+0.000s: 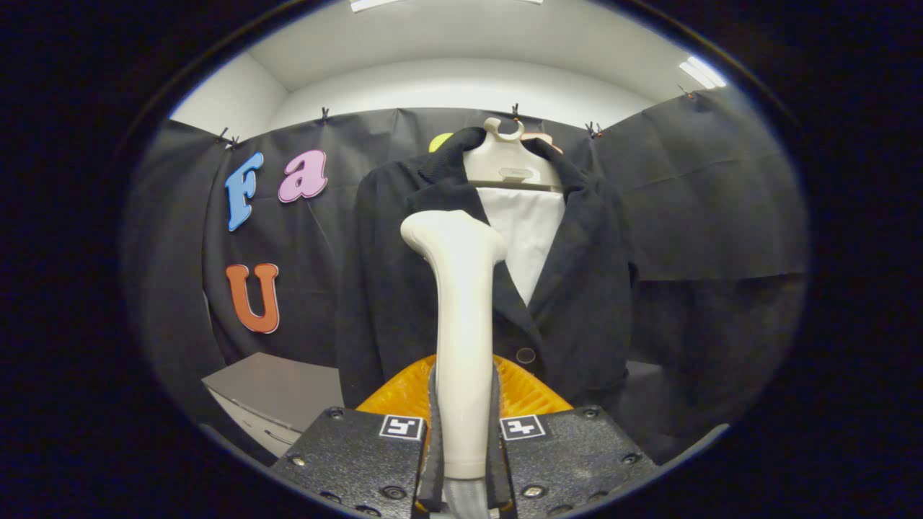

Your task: Iron the clothes twice with a garment steamer, once on the left side and once on the right side.

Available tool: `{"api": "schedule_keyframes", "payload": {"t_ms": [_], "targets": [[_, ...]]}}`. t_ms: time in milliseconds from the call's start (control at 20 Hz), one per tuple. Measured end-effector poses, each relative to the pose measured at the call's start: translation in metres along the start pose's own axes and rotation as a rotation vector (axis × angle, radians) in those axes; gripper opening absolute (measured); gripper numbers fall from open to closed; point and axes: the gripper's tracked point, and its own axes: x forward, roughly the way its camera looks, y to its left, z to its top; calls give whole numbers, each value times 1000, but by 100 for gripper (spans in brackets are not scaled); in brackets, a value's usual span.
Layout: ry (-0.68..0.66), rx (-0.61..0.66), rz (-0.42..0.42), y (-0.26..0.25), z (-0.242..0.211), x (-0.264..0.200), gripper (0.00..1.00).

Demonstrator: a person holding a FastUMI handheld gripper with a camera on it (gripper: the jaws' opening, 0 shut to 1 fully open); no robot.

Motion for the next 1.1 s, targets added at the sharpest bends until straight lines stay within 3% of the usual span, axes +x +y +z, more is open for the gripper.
{"api": "schedule_keyframes", "payload": {"t_ms": [800,1100], "targets": [[114,-22,-44,-14,-84,-23,26],[201,-8,-50,-10,-140,-41,26]]}}
